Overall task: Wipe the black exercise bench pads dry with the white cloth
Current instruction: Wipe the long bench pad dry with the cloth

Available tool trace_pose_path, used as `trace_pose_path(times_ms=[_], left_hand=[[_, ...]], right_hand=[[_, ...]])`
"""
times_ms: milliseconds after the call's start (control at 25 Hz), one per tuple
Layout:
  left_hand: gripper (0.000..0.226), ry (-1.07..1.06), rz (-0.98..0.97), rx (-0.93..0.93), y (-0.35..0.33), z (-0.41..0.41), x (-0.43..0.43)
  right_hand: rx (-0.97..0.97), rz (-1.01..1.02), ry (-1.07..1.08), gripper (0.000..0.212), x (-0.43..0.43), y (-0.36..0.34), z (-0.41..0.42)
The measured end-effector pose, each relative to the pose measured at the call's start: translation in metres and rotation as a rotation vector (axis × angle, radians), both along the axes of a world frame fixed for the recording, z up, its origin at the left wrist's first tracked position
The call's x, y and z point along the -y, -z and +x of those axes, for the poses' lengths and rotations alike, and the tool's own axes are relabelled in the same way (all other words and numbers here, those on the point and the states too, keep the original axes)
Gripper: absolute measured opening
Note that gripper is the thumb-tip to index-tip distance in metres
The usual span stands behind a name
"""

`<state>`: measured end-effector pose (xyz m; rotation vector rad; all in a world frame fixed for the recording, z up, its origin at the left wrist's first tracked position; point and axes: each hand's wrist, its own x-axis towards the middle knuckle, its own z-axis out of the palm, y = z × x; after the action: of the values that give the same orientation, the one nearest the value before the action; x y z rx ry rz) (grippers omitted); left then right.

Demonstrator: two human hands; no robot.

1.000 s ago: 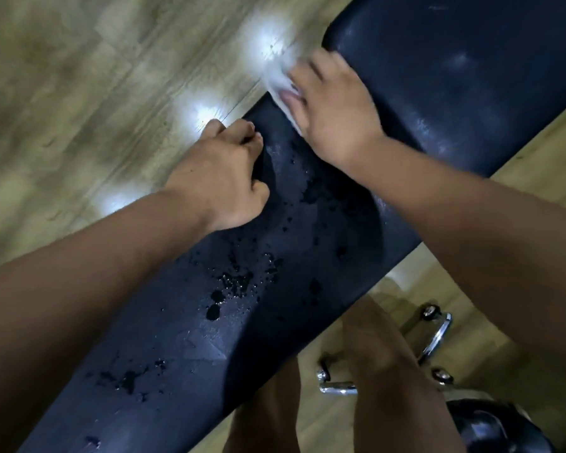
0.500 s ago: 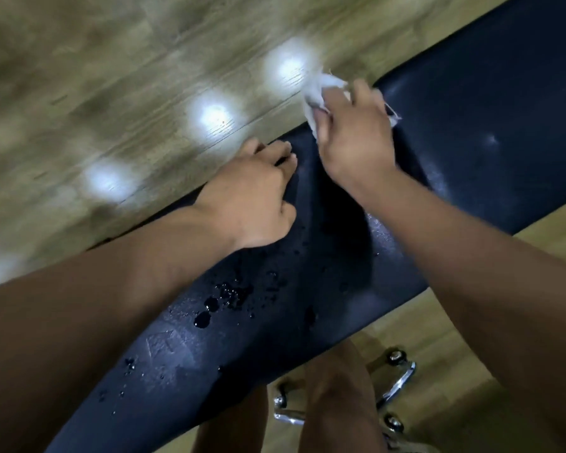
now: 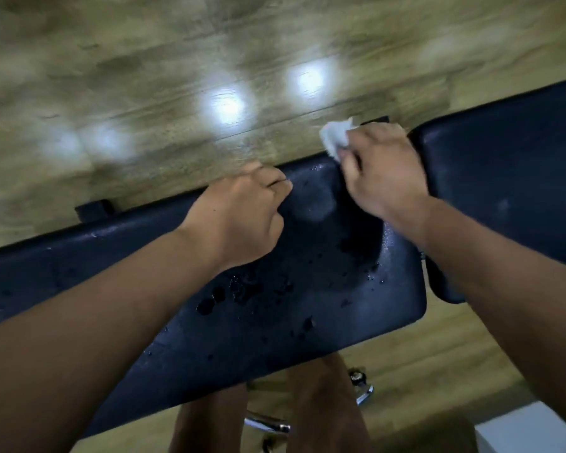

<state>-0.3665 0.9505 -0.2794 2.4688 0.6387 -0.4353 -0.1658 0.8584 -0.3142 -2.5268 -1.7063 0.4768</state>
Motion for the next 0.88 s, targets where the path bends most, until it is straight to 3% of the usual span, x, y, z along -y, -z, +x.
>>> trace_pose_path(times_ms=[160, 280, 440, 520, 640, 720, 800, 880], left_hand=[[0.027, -0.08, 0.156, 0.213, -0.009, -0.017, 0.0], [0.029, -0.09, 0.181, 0.253, -0.013, -0.024, -0.008], [0.037, -0.025, 0.095, 0.245, -0.009, 0.008, -0.009], [0.039, -0.073, 0.085, 0.258, -0.008, 0.024, -0.009], [0.038, -0.175, 0.088, 0.293, -0.005, 0.03, -0.007], [0.037, -0.205, 0.104, 0.33, -0.003, 0.029, -0.006], [0.038, -0.148, 0.104, 0.338, -0.003, 0.028, -0.002], [0.044, -0.057, 0.077, 0.293, -0.006, 0.034, 0.002]], right_hand=[[-0.185, -0.083, -0.309, 0.042, -0.031, 0.006, -0.081], [-0.222, -0.031, -0.402, 0.039, -0.022, 0.004, -0.043], [-0.134, 0.101, -0.051, 0.028, 0.051, 0.006, 0.062], [-0.17, 0.138, 0.107, 0.022, 0.069, 0.014, 0.047], [-0.131, 0.139, 0.334, 0.038, 0.055, 0.022, -0.005], [-0.138, 0.121, 0.21, 0.044, 0.046, 0.015, -0.03], [-0.049, 0.09, -0.14, 0.041, 0.051, 0.013, -0.065], [-0.147, 0.083, -0.393, 0.045, 0.066, 0.005, -0.097]])
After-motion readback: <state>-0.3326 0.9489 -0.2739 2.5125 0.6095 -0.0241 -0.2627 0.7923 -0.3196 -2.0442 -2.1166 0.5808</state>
